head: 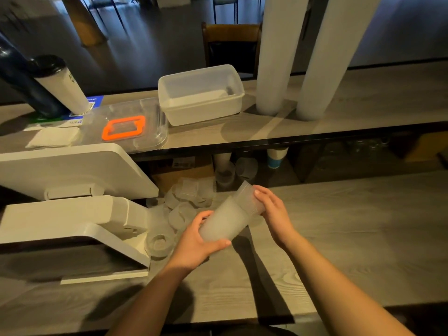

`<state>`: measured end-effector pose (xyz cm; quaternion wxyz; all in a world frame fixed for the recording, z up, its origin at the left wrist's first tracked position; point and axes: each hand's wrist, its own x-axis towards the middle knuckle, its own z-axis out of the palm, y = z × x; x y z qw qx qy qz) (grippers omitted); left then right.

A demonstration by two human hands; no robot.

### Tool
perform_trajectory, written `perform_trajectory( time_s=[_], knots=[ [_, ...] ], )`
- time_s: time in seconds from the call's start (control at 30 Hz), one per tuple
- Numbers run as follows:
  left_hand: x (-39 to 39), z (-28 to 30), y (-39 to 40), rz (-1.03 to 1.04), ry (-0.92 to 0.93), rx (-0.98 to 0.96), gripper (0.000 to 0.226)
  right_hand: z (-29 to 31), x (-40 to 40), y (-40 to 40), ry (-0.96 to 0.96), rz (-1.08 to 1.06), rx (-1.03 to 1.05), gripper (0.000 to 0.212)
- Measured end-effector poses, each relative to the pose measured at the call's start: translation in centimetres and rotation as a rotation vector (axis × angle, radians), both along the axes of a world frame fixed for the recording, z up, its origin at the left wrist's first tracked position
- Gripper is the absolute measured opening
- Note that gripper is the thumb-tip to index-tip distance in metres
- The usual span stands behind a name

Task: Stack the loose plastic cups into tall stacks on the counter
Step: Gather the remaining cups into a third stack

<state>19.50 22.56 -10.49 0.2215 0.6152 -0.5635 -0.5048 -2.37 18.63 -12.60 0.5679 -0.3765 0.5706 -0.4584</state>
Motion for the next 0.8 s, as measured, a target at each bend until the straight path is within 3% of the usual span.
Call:
perform_trajectory(
  time_s=[0.1, 0.37, 0.4, 0.53, 0.63, 0.73, 0.8],
  knots=[
    [0.0, -0.2, 0.0, -0.008, -0.009, 0.004, 0.077, 0.3, 0.4, 0.2, 0.048, -0.005, -0.025, 0.042],
    [0.0, -0.4, -0.5, -0.028, -0.005, 0.041, 0.085, 0.7, 2.4, 0.8, 0.109, 0.053, -0.004, 0.033],
    [0.0, -0.4, -0.6, -0.029, -0.011, 0.045, 0.084, 0.5, 2.7, 0.8, 0.118, 0.078, 0.012, 0.034],
    [-0.7, -0.5, -0.8, -0.027, -0.048, 0.031, 0.078, 0.1, 4.0, 0.5, 0.098, 0.213, 0.073, 0.070],
    [-1.1, -0.8, -0.9, 0.038, 0.000, 0.052, 0.077, 0.1, 4.2, -0.1, 0.059, 0.226, 0.078, 0.063],
    [-1.1, -1.1, -1.6, 0.139, 0.054, 0.091, 0.076, -0.5, 4.1, -1.2, 0.038, 0.089, 0.128, 0.067],
    [-0.9, -1.2, -2.1, 0.193, 0.072, 0.085, 0.084, -1.3, 3.5, -2.4, 0.044, 0.013, 0.136, 0.058]
  ],
)
